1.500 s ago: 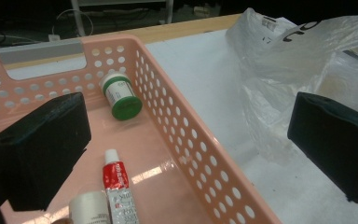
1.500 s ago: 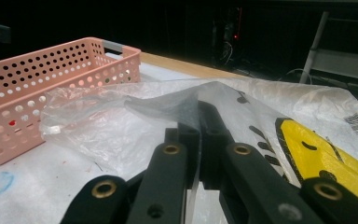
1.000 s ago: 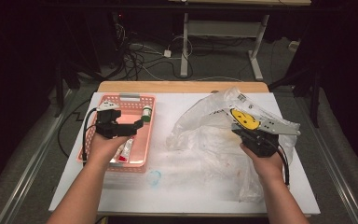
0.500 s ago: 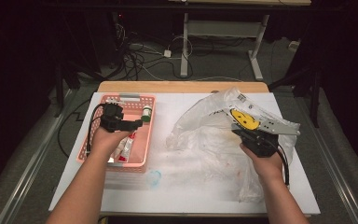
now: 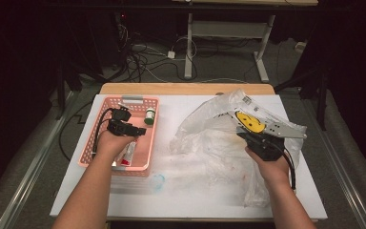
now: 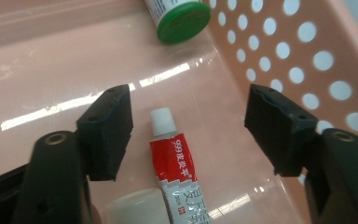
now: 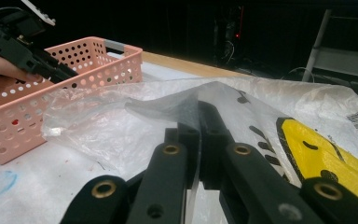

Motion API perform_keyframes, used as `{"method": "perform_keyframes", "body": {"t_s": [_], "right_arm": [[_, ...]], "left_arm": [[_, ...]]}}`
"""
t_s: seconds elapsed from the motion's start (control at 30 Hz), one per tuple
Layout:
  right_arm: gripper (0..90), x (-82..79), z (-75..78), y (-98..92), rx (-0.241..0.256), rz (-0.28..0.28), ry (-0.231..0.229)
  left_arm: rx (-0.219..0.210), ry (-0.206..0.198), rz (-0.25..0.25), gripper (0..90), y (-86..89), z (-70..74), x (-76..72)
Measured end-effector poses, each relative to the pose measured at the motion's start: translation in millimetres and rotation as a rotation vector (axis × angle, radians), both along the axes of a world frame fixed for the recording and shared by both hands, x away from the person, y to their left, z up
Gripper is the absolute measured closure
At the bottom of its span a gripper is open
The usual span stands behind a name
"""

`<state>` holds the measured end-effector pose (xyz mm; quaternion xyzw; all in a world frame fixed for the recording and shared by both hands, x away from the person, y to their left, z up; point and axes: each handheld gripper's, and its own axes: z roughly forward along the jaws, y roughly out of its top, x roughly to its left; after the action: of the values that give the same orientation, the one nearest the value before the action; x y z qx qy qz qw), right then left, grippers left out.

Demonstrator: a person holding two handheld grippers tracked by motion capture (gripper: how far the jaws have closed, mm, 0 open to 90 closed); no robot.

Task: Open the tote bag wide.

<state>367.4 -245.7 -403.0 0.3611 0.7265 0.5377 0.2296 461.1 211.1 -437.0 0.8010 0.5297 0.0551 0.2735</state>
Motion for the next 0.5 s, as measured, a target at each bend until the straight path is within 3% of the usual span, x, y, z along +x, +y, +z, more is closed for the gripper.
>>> {"method": "perform_keyframes", "body": {"t_s": [0.1,0.2,0.23,0.33,0.5], "right_arm": [[90.0,0.5,0.7,0.1,0.008,0.0,0.002],[90.0,1.4,0.6,0.0,0.014,-0.001,0.005],[90.0,3.0,-0.8,0.6,0.014,-0.002,0.012],[90.0,4.5,-1.2,1.8,0.01,-0.006,0.012],[90.0,4.3,0.4,1.8,0.012,0.0,0.003]], "left_arm": [[0.038,0.018,-0.001,37.2,-2.9,-3.8,1.5],[0.047,0.03,-0.003,41.4,-3.2,-5.9,2.8],[0.063,0.051,-0.003,43.2,-3.3,-8.6,4.1],[0.073,0.082,-0.003,46.7,-2.2,-12.4,5.7],[0.075,0.096,-0.011,51.0,-3.6,-13.5,5.9]]}}
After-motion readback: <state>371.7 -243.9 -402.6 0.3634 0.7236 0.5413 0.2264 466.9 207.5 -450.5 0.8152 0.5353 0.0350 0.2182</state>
